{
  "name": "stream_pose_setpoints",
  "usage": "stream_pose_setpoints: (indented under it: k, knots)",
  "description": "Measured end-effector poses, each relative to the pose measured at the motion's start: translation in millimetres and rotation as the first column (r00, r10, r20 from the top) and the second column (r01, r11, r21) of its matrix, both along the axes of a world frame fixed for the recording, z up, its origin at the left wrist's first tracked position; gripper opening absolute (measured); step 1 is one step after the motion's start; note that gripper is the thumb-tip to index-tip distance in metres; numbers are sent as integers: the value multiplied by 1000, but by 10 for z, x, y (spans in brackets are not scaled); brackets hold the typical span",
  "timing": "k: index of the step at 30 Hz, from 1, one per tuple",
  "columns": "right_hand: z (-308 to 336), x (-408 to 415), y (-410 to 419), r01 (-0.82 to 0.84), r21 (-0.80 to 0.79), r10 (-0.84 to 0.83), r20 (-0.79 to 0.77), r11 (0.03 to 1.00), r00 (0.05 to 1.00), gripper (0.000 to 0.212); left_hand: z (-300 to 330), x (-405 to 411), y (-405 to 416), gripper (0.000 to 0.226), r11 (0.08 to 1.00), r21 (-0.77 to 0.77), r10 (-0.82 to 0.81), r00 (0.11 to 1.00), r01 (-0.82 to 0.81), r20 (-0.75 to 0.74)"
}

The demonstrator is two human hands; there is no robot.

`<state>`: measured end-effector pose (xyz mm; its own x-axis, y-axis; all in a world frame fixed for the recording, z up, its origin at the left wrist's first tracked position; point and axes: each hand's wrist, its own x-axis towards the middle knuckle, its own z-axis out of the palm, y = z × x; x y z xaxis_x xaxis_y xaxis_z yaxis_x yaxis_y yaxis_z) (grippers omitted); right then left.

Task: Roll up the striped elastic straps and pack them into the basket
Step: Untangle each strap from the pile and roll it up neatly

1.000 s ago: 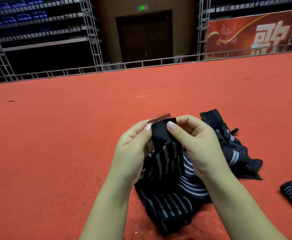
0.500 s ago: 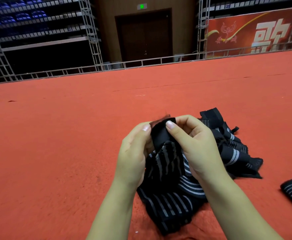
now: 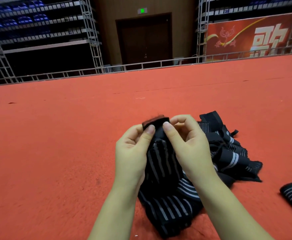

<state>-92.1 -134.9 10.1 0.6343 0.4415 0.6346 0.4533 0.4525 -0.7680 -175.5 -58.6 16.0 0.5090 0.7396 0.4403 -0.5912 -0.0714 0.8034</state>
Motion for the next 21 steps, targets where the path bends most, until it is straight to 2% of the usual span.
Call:
stream_pose_setpoints:
  k: [2,4,6,8,10,13,17,19,21]
  knots:
    - [43,65,27,61,-84,-51,121,995,991,34,161,5,76,9,1000,2,31,996,-31,78]
    - [125,139,84,-15,-204,56,198,979,979,55,414,7,181,9,999,31,33,991,-37,130]
    - [222,179,173,-90,-269,155,230,959,961,64,713,39,282,7,997,70,16,986,-28,166]
    - [319,198,274,-134,-236,190,235,962,953,67,984,122,383,12,992,107,48,986,-66,162]
    - [451,209,368,-178,-131,202,203,975,958,69,1202,220,499,14,977,160,118,983,-140,142]
    - [651,234,491,-163,40,159,95,986,983,70,1324,299,673,10,964,205,164,986,-167,31]
    - [814,317,631,-1,191,16,-79,981,997,65,1012,215,658,55,977,207,16,959,45,-282]
    - [877,355,688,60,228,-26,-147,972,989,63,744,169,605,71,960,266,10,935,91,-354]
    - [945,369,731,51,233,-2,-205,971,979,62,569,139,580,81,917,394,94,922,67,-375]
